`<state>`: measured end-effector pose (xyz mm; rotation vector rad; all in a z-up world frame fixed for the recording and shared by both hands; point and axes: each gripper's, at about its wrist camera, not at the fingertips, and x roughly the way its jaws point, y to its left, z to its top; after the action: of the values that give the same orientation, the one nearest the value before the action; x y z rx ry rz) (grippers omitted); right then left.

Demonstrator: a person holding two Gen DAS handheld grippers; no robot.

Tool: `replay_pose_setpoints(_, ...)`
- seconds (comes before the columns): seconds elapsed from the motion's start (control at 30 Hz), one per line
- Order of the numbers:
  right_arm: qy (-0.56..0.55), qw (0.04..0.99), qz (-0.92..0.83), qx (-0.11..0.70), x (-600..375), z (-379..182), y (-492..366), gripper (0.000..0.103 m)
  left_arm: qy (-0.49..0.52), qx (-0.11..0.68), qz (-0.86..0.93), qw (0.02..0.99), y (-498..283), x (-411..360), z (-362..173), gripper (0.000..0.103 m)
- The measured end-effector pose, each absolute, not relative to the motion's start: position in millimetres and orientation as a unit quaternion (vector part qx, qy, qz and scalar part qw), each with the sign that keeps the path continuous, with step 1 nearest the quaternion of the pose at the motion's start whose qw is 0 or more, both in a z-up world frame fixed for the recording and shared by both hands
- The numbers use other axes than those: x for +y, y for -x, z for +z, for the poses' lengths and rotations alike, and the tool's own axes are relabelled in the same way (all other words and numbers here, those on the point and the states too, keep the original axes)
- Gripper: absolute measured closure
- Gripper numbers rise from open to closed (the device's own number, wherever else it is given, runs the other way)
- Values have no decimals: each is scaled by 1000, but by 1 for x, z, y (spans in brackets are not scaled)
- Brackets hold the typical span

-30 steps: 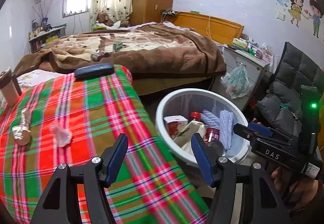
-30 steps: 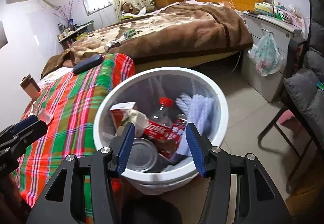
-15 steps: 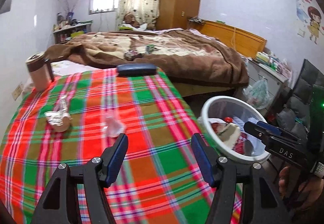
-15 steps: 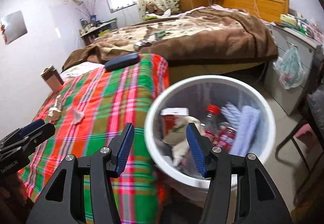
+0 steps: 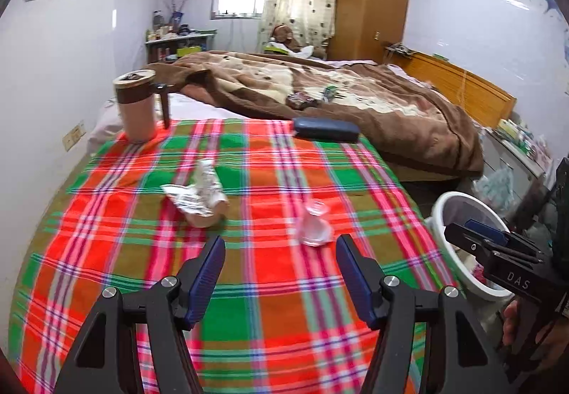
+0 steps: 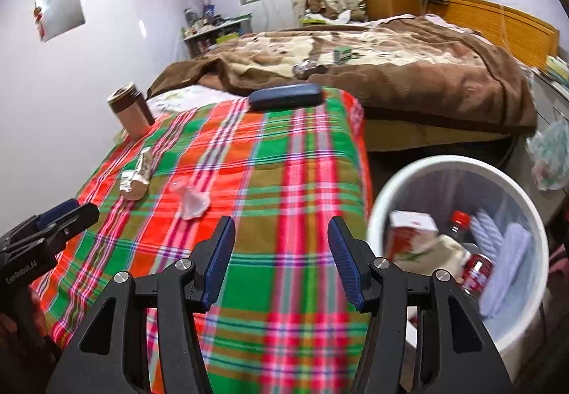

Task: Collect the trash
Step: 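Move both tools back over the bed toward the two cups, then grasp the clear plastic cup with the right tool while the left tool grasps the patterned paper cup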

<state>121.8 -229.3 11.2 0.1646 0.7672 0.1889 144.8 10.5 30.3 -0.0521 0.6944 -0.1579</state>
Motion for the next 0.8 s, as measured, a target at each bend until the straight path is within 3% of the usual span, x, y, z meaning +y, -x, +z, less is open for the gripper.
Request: replay_pose_setpoints(0.8, 32, 883, 185, 430, -113, -22, -190, 47, 89, 381, -28, 920, -214, 96, -2, 39)
